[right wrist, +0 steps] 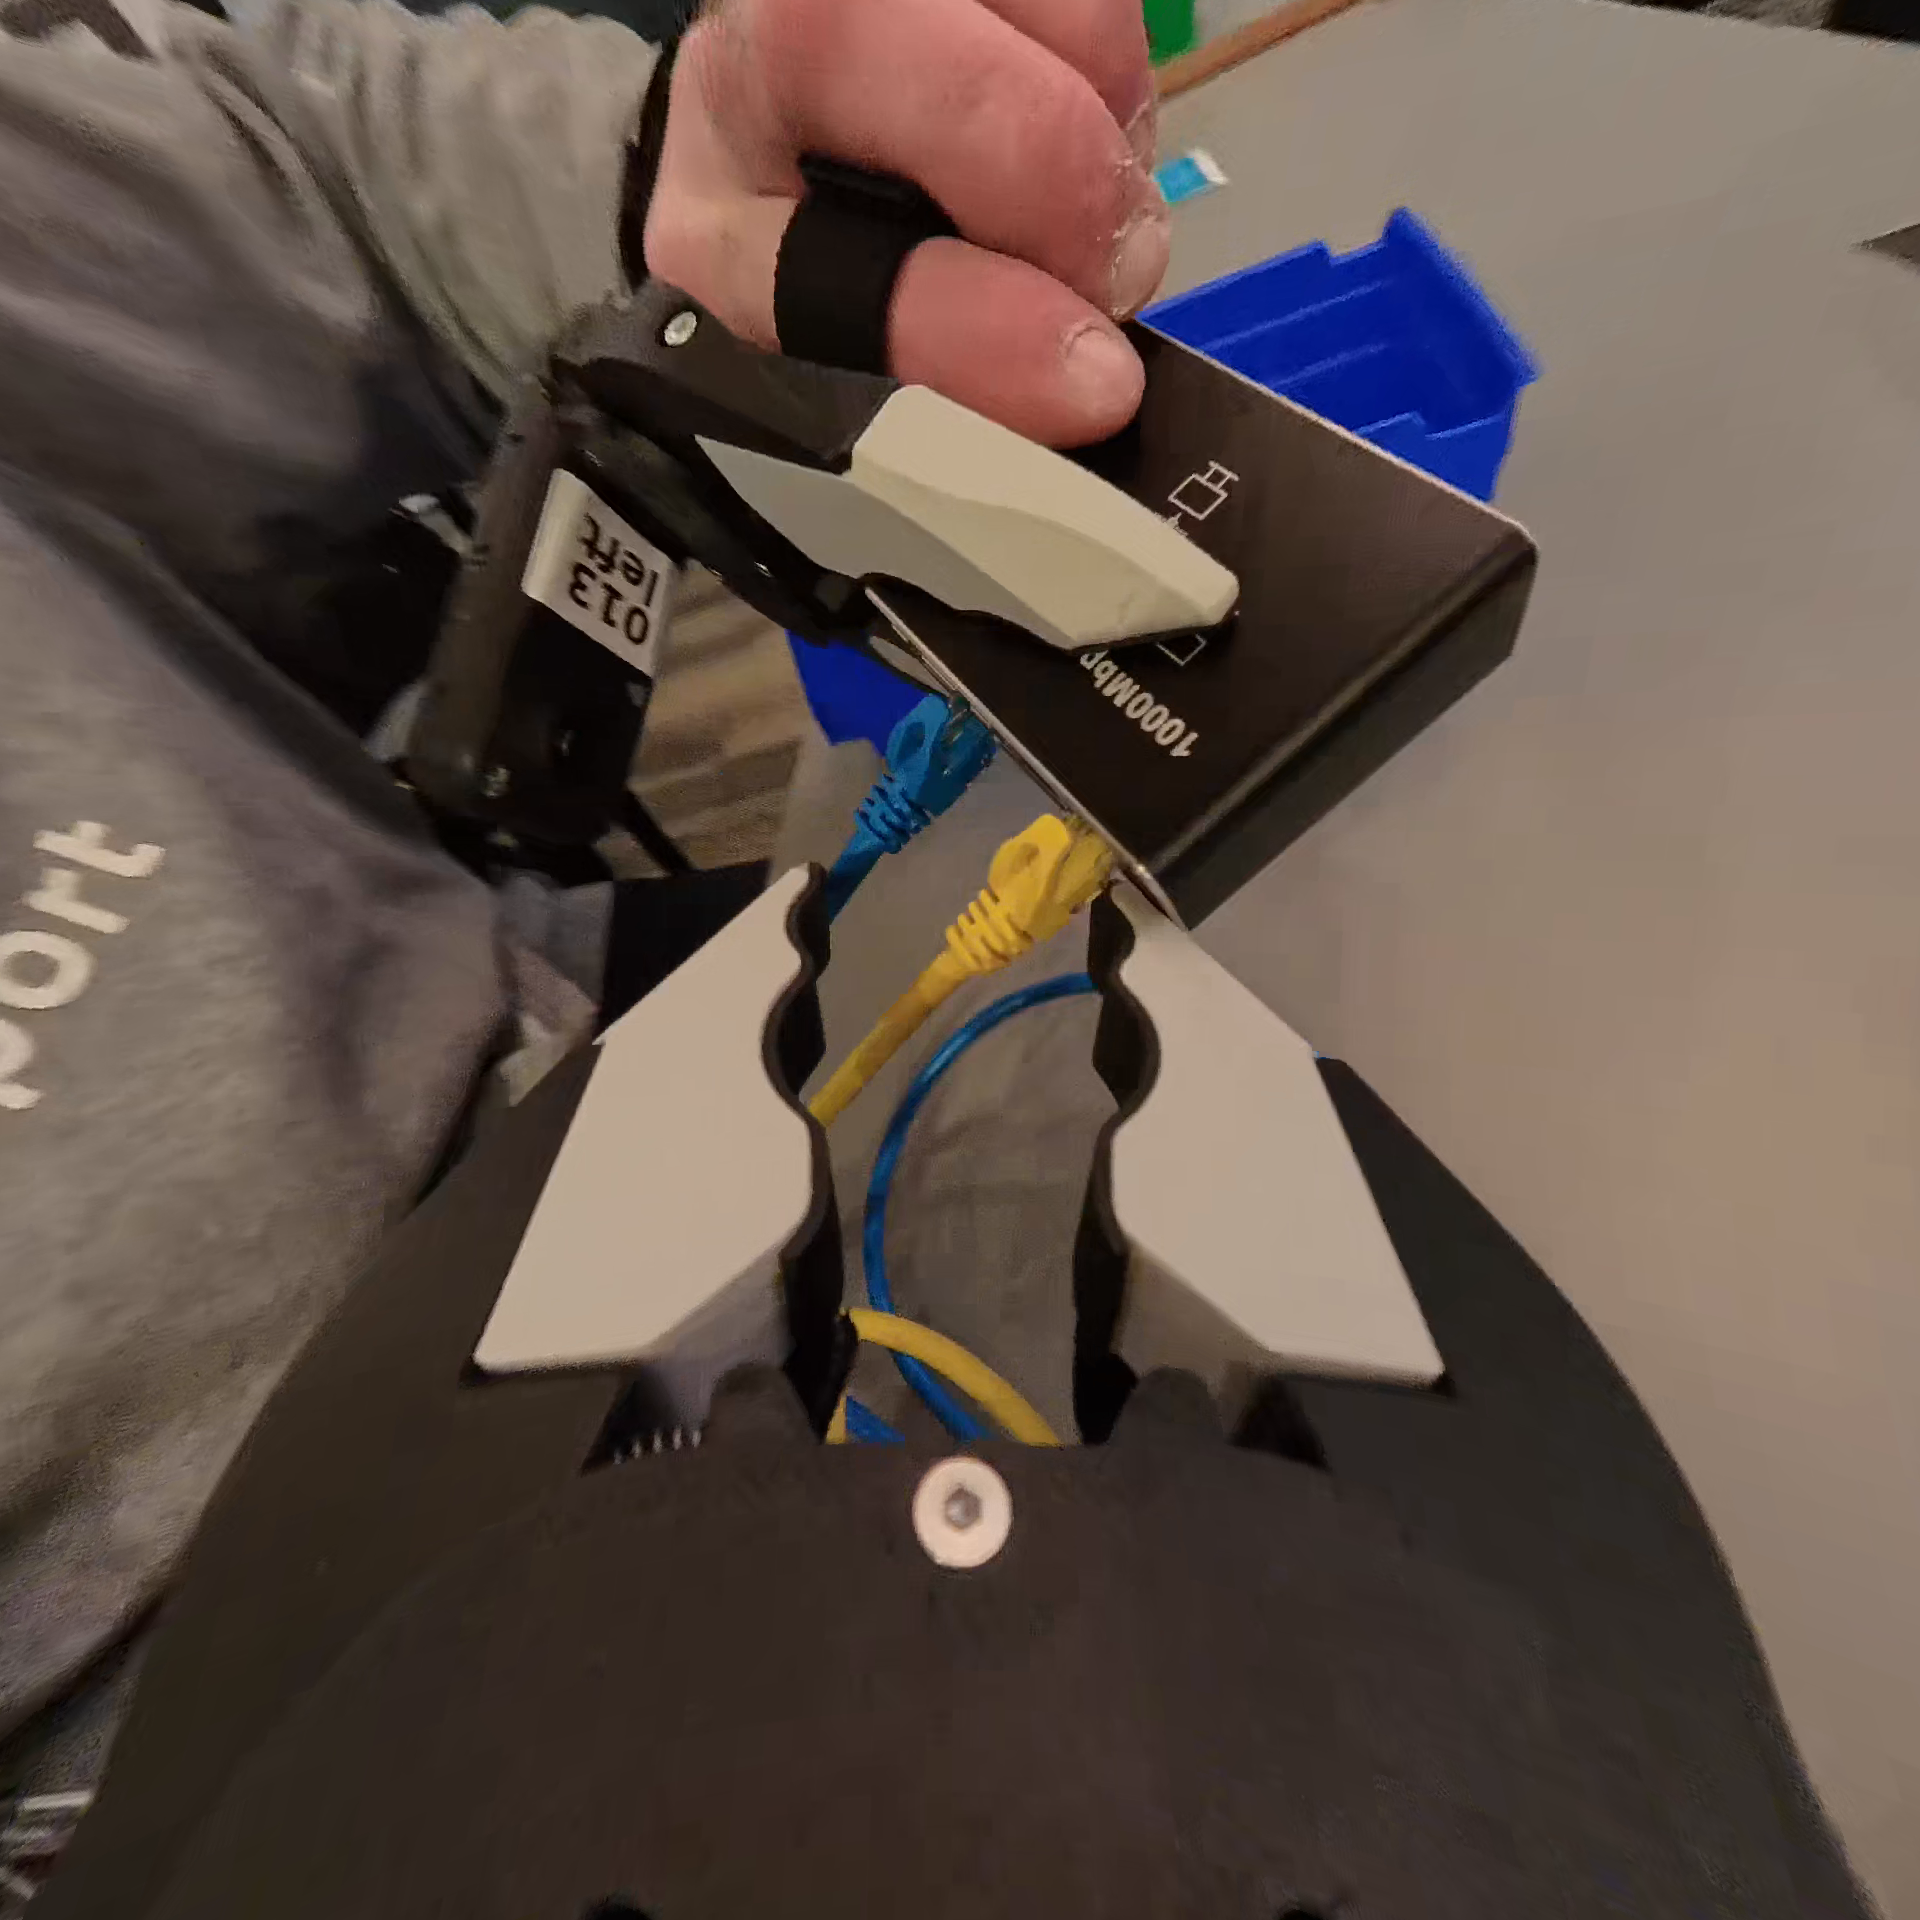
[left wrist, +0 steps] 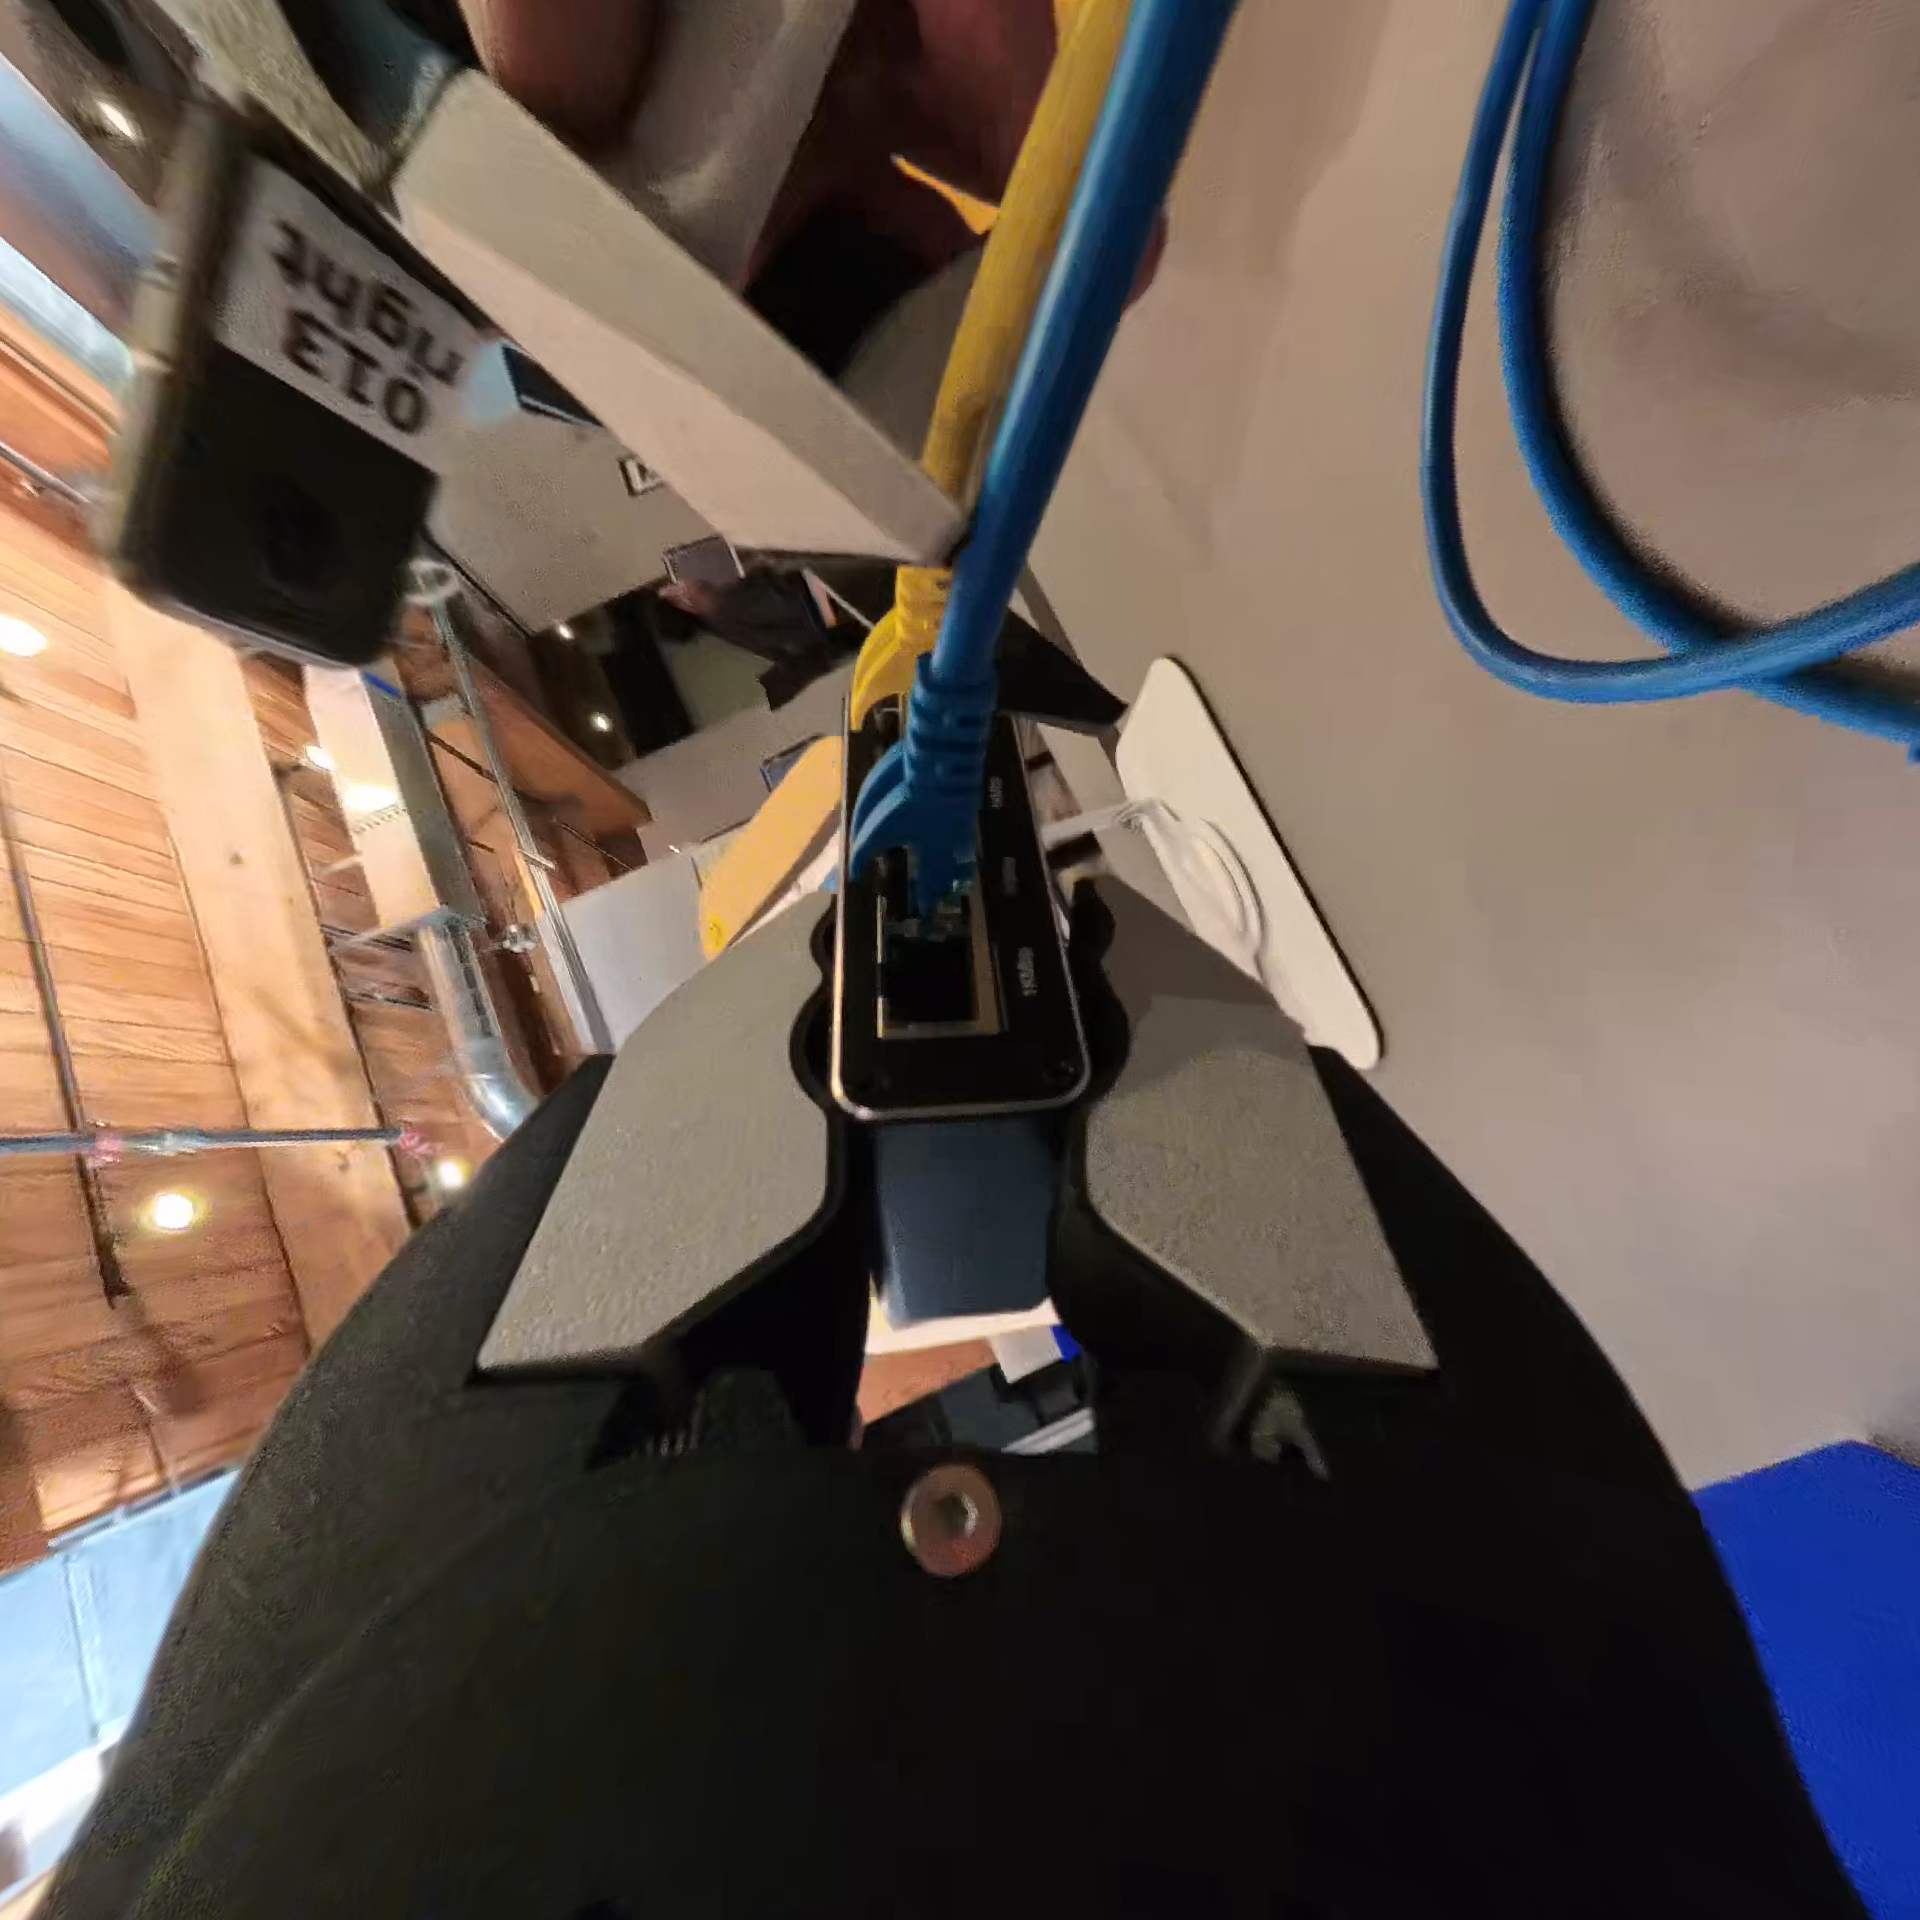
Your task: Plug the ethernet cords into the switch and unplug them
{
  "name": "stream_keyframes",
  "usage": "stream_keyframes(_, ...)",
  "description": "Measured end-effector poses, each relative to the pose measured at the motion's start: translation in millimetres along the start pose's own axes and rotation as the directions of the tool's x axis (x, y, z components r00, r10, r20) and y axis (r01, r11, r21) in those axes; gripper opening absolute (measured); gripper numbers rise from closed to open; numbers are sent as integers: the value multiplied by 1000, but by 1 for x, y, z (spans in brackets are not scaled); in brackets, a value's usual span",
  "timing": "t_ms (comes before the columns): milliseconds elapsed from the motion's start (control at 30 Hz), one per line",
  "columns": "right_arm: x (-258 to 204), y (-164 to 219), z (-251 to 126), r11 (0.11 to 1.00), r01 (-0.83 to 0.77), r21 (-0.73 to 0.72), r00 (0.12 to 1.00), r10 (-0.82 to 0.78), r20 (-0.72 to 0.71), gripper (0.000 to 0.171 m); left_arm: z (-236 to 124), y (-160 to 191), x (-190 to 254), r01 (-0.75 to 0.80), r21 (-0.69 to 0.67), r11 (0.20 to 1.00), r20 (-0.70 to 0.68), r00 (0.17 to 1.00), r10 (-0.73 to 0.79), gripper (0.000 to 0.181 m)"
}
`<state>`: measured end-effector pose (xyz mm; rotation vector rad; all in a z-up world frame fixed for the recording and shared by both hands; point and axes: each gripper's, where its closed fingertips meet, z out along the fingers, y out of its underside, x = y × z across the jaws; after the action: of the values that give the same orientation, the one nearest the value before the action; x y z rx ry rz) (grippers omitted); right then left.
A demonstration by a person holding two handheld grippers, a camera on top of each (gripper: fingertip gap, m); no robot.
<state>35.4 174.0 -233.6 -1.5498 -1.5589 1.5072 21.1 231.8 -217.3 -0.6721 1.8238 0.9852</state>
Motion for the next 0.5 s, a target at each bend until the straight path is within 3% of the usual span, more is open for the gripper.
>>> stream_keyframes(200, 20, -25, -37, 984, 166, -59, 935, -176, -308, 43, 3, 18, 15, 117, -91, 989, -148, 980, -130, 38)
stream_keyframes(267, 18, -38, -48, 949, 296, -109, 863, -315, -396, 35, 2, 20, 20, 171, -121, 978, -194, 962, -192, 37)
stream_keyframes(367, 9, -38, -45, 855, 417, -309, 746, -516, -421, 34, 2, 24, 20, 224, -179, 958, -236, 936, -262, 37)
stream_keyframes(500, 5, -34, -20, 703, 552, -449, 576, -711, -404, 31, 0, 24, 18, 272, -216, 938, -288, 900, -328, 38)
